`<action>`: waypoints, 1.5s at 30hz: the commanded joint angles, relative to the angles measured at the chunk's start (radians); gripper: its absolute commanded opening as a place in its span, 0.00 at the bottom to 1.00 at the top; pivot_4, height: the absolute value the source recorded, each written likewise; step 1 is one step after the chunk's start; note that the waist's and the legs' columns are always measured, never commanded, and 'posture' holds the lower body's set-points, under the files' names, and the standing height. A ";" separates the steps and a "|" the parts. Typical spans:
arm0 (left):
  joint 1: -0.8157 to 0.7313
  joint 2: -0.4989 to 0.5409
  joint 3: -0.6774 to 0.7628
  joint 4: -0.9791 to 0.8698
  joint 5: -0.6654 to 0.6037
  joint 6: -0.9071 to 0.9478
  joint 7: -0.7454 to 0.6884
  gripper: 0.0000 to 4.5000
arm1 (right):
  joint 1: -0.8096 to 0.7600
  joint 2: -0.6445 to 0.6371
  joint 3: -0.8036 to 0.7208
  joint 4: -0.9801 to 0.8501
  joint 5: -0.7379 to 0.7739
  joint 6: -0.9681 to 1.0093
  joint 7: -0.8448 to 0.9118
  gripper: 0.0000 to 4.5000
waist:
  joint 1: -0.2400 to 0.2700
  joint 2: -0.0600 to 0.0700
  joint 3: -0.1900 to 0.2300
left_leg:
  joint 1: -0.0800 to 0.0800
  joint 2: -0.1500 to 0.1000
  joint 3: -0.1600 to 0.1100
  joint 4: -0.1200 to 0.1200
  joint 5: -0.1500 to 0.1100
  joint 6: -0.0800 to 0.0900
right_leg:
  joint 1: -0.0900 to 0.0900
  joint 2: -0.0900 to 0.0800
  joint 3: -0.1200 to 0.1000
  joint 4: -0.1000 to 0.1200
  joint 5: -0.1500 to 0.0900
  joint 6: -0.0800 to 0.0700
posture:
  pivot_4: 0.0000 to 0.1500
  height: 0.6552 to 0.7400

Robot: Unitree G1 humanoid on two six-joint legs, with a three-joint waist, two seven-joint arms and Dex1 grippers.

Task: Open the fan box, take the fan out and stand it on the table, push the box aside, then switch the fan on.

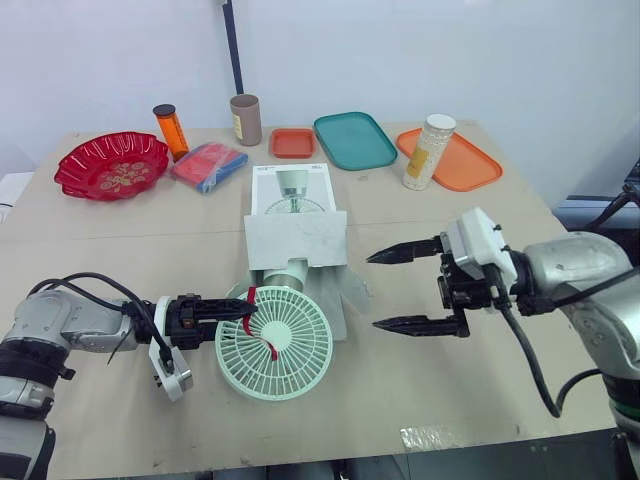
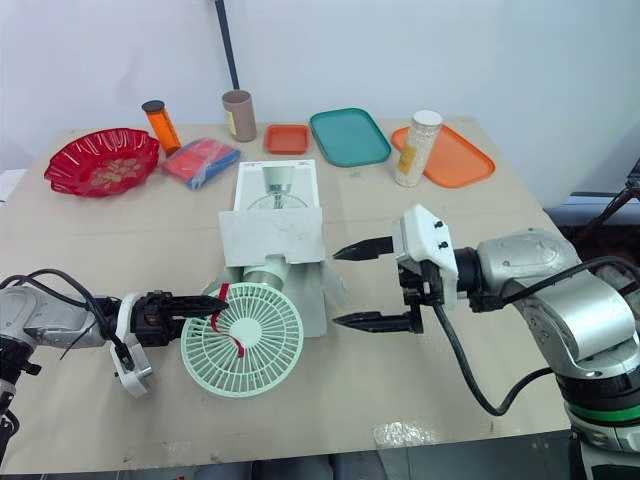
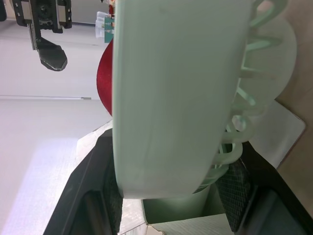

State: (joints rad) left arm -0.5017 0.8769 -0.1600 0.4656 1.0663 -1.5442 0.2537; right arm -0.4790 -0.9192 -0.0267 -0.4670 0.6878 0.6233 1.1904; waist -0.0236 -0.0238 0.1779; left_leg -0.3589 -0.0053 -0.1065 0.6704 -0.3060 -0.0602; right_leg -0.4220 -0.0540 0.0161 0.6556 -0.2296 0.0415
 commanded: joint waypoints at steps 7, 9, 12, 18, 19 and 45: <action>-0.005 0.021 0.002 -0.018 -0.121 -0.011 -0.038 0.45 | -0.023 -0.009 -0.033 -0.015 0.037 0.011 -0.004 1.00 | 0.000 0.000 0.000 | 0.000 0.000 0.000 0.000 0.000 0.000 | 0.000 0.000 0.000 0.000 0.000 0.000 | 1.00 0.83; -0.002 0.021 0.001 -0.019 -0.139 -0.013 -0.052 0.45 | -0.023 -0.008 -0.031 -0.015 0.033 0.008 -0.003 1.00 | 0.000 0.000 0.000 | 0.000 0.000 0.000 0.000 0.000 0.000 | 0.000 0.000 0.000 0.000 0.000 0.000 | 1.00 0.83; -0.004 0.037 -0.012 -0.020 -0.223 -0.005 -0.085 0.45 | -0.023 -0.004 -0.029 -0.015 0.029 0.002 -0.004 1.00 | 0.000 0.000 0.000 | 0.000 0.000 0.000 0.000 0.000 0.000 | 0.000 0.000 0.000 0.000 0.000 0.000 | 1.00 0.83; -0.040 0.091 -0.095 -0.066 -0.514 0.098 -0.195 0.45 | -0.020 0.006 -0.031 -0.016 0.026 -0.001 -0.014 1.00 | 0.000 0.000 0.000 | 0.000 0.000 0.000 0.000 0.000 0.000 | 0.000 0.000 0.000 0.001 0.000 0.000 | 1.00 0.83; -0.047 0.102 -0.110 -0.081 -0.579 0.131 -0.221 0.45 | -0.020 0.008 -0.030 -0.015 0.025 -0.002 -0.017 1.00 | 0.000 0.000 0.000 | 0.000 0.000 0.000 0.000 0.000 0.000 | 0.000 0.000 0.000 0.001 0.000 0.000 | 1.00 0.83; 0.343 0.252 0.053 -0.481 -1.053 0.345 -0.609 0.45 | -0.006 0.030 -0.025 -0.001 -0.003 -0.020 -0.051 1.00 | -0.001 0.000 0.000 | 0.000 0.000 0.000 0.000 -0.001 0.001 | -0.001 0.000 0.001 0.001 0.000 0.000 | 1.00 0.83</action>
State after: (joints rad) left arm -0.1755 1.1117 -0.1667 0.0401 0.0634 -1.1999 -0.3559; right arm -0.4834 -0.8817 -0.0321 -0.4465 0.6810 0.6215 1.1338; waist -0.0243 -0.0235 0.1782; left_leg -0.3592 -0.0048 -0.1061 0.6708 -0.3066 -0.0592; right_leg -0.4229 -0.0536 0.0169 0.6562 -0.2298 0.0416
